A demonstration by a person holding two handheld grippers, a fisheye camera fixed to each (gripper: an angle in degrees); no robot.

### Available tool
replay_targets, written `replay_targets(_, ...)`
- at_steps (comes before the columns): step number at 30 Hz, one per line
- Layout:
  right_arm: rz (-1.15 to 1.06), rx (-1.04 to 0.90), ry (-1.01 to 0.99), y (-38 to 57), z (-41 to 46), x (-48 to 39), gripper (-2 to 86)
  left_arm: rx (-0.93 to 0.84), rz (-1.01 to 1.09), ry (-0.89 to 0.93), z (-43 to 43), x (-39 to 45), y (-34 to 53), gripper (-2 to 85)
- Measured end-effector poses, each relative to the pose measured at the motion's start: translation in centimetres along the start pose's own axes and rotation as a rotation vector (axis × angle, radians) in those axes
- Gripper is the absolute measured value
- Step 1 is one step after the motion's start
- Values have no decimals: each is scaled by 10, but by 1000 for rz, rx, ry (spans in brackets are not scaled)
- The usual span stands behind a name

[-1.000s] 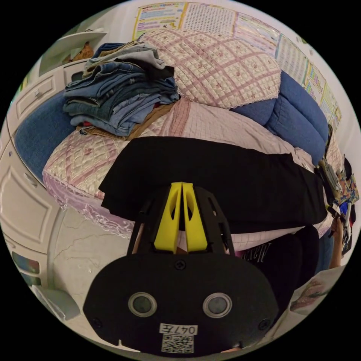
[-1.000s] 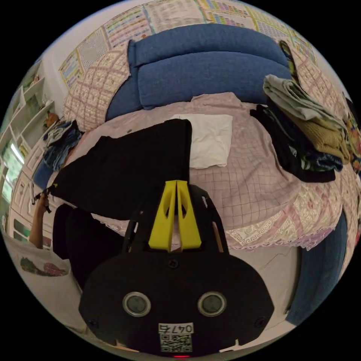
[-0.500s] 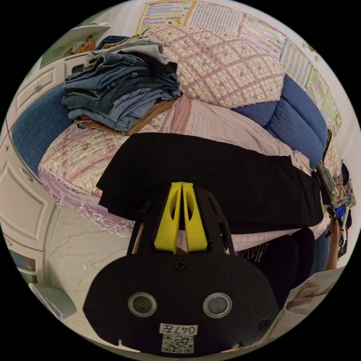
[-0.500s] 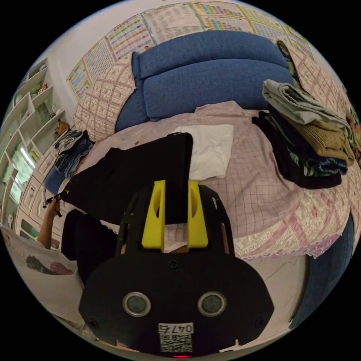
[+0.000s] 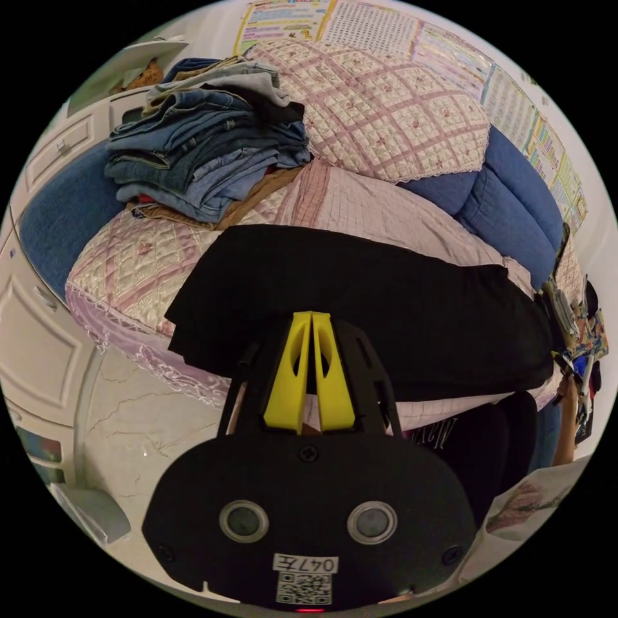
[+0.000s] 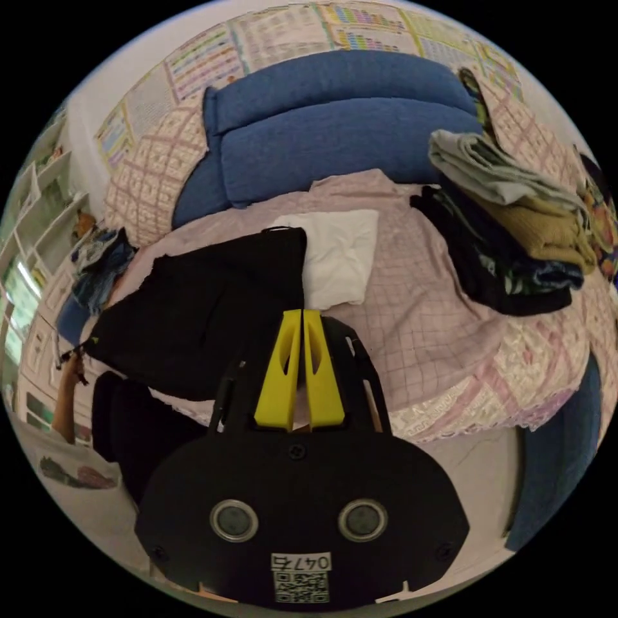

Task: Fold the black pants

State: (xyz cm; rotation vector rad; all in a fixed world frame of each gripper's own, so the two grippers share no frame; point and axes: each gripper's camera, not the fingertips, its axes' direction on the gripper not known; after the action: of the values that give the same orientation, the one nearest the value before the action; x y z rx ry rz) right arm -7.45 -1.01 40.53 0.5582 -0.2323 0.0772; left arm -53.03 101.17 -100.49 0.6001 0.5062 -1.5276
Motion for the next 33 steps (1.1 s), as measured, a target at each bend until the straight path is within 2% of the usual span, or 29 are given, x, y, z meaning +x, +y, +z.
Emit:
replay_targets(2,-99,-42,31,9,1,-13,-4,5,5,-4,-17,-3,3,-9)
replay_targets(4,-61,-42,56,16,-4,-9,-4,1,5,1,-30,-6,4,-8)
replay_targets(5,-23,-25,4,21,-8,-4,-3,-2,3,6,-39,-8,4,-8)
replay_targets(7,-60,-39,-10,28,-11,-8,0,-2,4,9,-53,-11,5,-8)
replay_targets(9,-69,-54,84,36,-17,-14,4,5,3,13,-69,-13,7,-8)
replay_targets(11,10,29,125,52,-38,-9,10,18,-10,24,-92,-17,10,-9)
replay_targets(14,173,106,41,79,-60,6,39,57,-18,40,-130,-17,19,-9)
replay_targets(18,306,115,-45,118,-69,13,61,99,-41,15,-181,-17,35,-9)
replay_targets(23,463,98,-178,160,-62,12,57,170,-184,-12,-253,-37,66,-9)
replay_targets(27,476,75,-159,166,-54,5,51,198,-271,13,-291,-58,80,-10)
replay_targets(33,410,55,-105,165,-56,-2,-9,220,-385,65,-348,-92,96,-10)
